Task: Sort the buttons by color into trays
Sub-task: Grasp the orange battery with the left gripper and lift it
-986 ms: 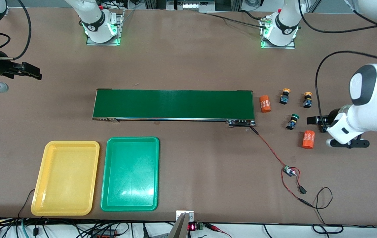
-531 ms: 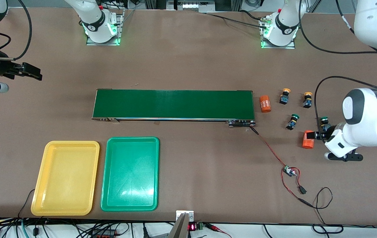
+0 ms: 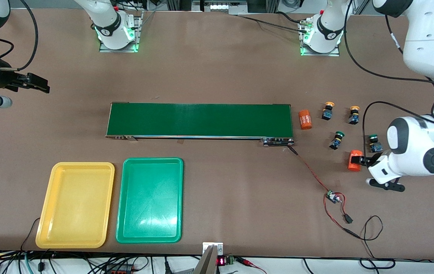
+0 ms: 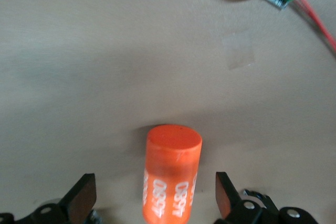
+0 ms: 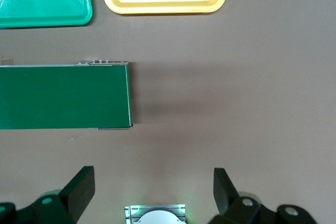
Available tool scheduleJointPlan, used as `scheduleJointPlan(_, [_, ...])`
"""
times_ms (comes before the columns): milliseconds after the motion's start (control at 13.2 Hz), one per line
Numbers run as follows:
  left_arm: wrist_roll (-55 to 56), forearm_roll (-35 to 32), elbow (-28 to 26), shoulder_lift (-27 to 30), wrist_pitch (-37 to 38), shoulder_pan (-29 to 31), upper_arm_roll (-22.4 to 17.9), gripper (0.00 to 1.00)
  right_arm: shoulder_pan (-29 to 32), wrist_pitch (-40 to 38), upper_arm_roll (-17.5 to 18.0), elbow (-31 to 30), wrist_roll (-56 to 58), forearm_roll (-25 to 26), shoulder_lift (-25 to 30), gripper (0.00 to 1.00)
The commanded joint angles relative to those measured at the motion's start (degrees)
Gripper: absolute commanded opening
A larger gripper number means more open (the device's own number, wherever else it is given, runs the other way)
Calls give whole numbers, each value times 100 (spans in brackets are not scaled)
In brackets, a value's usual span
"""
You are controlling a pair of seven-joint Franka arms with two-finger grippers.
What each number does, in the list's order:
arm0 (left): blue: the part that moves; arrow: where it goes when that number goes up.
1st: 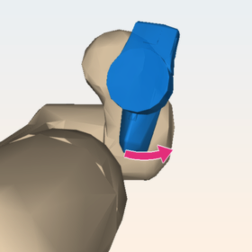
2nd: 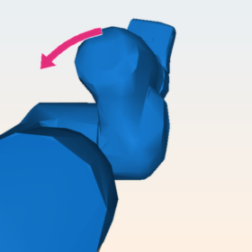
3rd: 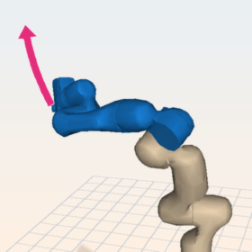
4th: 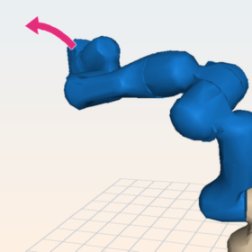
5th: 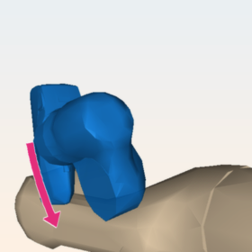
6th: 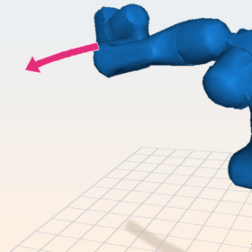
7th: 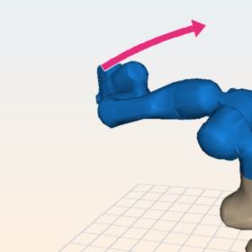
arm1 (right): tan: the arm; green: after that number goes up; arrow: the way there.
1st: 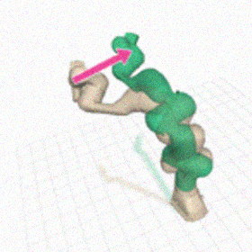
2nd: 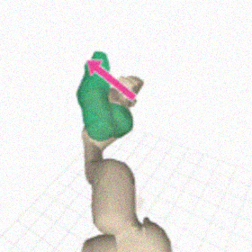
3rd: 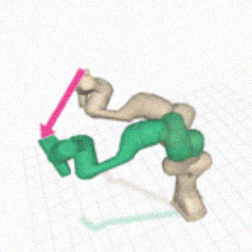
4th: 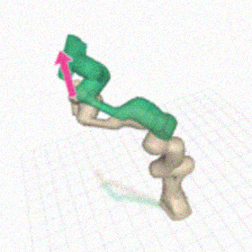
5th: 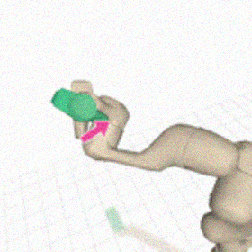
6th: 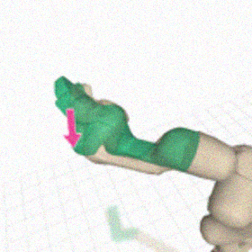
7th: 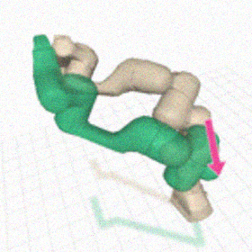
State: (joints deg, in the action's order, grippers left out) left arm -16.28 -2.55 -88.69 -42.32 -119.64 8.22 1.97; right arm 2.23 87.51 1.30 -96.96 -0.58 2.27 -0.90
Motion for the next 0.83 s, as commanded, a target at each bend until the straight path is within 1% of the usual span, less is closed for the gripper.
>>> scheduleJointPlan(0, [-296,-62,-261,-31,-313,30,32,87,6,73,37,-34,-83,-78,37,100])
scheduleJointPlan(76, [-315,-53,-341,-13,-341,56,49,60,14,82,37,-42,-83,-78,37,100])
scheduleJointPlan(152, [-297,-44,-351,4,-332,65,67,37,14,73,37,-42,-83,-78,29,100])
scheduleJointPlan(227, [-288,-44,-351,13,-315,65,76,19,14,65,37,-34,-83,-78,37,100])
scheduleJointPlan(303, [-306,-44,-368,31,-280,65,76,6,14,73,37,-34,-83,-78,37,100])
scheduleJointPlan(379, [-306,-53,-447,126,-262,65,93,0,14,73,37,-34,-83,-78,29,100])
scheduleJointPlan(531, [-315,-70,-754,669,-140,57,408,0,14,73,37,-42,-83,-78,29,100])
scheduleJointPlan(607, [-323,-71,-842,899,122,39,627,0,14,73,37,-42,-83,-78,29,100])
scheduleJointPlan(758, [-358,-71,-852,1330,798,30,1137,0,14,82,37,-42,-83,-87,29,100])
